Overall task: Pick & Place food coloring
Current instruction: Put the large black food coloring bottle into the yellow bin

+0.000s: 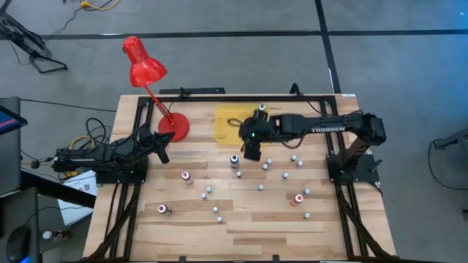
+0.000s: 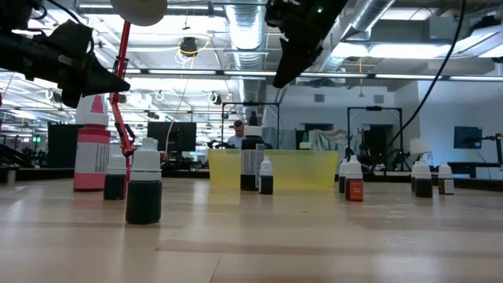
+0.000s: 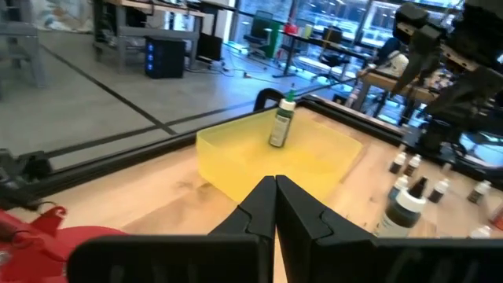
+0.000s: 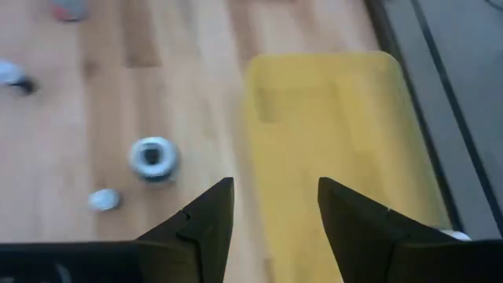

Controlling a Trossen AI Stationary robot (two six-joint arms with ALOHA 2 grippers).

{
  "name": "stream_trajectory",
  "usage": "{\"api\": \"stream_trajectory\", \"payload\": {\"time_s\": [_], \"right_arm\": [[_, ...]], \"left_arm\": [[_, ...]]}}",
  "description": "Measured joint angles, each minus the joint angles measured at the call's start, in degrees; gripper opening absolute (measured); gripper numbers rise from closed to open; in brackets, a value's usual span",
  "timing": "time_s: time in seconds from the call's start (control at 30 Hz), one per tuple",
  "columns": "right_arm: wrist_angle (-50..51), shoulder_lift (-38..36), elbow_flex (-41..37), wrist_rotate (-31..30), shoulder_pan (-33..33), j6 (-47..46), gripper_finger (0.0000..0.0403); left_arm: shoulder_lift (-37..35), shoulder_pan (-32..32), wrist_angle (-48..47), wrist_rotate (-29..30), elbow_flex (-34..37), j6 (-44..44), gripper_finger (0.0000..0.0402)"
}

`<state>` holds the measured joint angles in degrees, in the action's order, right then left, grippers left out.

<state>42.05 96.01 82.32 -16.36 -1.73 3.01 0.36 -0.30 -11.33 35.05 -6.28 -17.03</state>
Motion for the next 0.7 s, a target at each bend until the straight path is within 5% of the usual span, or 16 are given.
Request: {"api": "stream_trajectory", "payload": {"time_s": [0.37,0.7], "right_arm": [[-8.7,1.2,0.2,-0.1,7.8,-7.1,0.0220],[-11.9,6.8,-0.1,-0.1,8.5,-14.4,0.0241]], "left_arm": [[0.0,0.0,-0.9,-0.1,0.0,0.0,0.0000],[0.0,0.0,-2.4,-2.9,0.0,-0.5,0.0000]]}}
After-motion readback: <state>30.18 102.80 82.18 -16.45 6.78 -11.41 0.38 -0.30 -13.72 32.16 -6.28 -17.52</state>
